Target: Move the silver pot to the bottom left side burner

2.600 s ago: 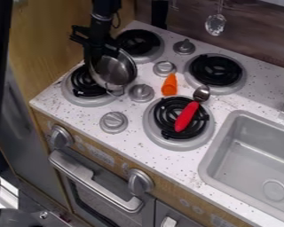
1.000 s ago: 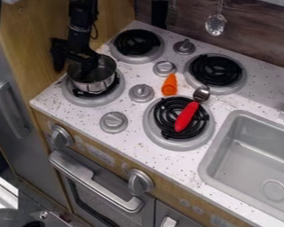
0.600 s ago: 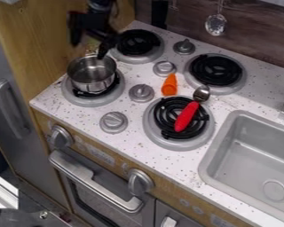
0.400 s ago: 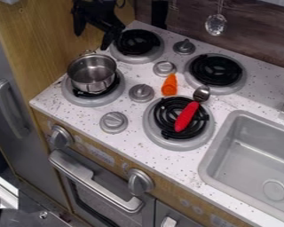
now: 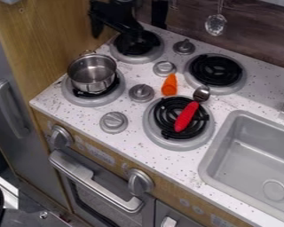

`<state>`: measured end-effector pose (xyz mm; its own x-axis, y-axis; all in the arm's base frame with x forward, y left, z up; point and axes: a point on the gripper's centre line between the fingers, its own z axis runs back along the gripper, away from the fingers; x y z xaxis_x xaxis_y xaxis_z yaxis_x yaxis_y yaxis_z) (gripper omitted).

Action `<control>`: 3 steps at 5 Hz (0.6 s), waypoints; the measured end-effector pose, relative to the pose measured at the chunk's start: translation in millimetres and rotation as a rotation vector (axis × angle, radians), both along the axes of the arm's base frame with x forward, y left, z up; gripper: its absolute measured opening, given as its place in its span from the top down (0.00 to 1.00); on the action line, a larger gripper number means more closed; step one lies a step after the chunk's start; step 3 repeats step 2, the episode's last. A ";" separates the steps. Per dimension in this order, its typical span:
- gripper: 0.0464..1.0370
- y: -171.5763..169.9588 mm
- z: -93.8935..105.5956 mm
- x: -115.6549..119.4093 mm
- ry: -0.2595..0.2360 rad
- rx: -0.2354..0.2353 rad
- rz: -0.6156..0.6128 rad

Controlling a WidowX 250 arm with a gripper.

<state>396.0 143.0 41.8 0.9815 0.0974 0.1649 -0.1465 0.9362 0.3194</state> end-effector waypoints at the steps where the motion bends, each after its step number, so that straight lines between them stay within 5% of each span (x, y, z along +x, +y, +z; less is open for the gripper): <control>1: 0.04 -22.5 -4.8 2.9 0.003 -0.056 -0.030; 3: 0.04 -42.1 -5.7 6.5 0.011 -0.072 -0.070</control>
